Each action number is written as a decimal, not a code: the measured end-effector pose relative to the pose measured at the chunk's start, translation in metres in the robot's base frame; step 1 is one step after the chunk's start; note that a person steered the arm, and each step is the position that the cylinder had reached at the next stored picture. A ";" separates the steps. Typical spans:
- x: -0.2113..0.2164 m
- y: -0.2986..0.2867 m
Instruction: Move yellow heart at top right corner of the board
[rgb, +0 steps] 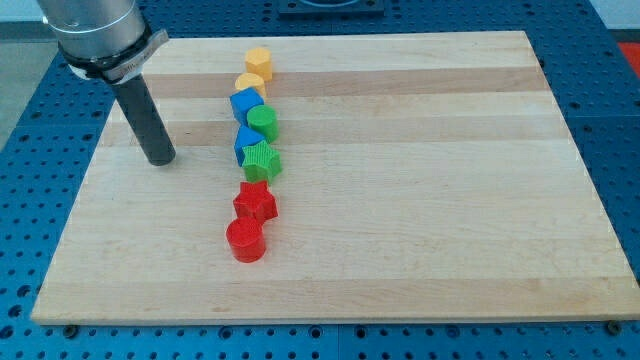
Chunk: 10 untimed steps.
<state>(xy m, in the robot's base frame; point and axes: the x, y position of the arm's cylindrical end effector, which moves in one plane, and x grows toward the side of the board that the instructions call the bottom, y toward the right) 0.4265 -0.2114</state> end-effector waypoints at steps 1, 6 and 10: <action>0.000 0.000; -0.109 0.073; -0.142 0.162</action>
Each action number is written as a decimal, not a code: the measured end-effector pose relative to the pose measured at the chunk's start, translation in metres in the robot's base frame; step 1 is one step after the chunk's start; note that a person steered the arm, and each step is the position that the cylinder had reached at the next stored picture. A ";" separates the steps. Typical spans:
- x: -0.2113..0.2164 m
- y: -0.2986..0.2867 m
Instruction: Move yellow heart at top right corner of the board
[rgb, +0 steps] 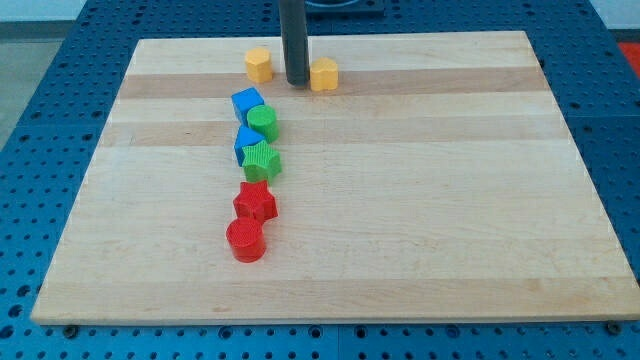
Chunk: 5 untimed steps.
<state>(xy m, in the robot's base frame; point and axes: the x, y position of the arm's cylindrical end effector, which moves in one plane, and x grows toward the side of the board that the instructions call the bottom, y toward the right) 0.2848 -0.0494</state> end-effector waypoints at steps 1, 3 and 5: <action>0.004 0.000; 0.008 0.001; 0.004 0.045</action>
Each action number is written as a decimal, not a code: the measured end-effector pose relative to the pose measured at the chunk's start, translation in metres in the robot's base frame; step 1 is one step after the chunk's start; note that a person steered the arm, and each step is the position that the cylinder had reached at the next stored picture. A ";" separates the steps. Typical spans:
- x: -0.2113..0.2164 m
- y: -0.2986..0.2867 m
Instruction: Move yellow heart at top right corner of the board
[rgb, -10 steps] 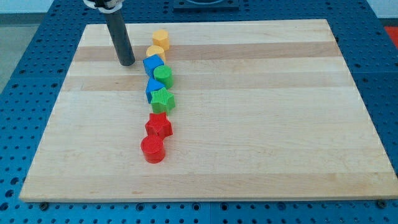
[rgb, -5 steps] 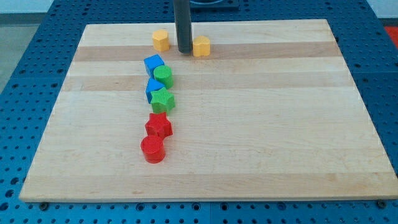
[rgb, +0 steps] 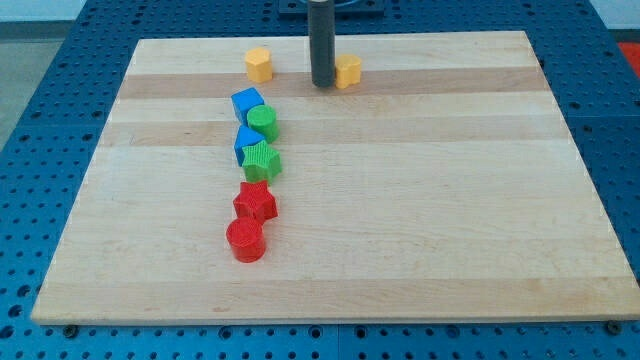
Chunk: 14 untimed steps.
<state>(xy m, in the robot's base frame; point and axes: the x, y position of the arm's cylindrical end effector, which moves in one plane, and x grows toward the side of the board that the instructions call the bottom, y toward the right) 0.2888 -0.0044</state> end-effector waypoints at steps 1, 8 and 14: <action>0.000 0.020; -0.061 0.055; -0.072 0.155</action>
<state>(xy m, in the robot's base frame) 0.2172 0.1504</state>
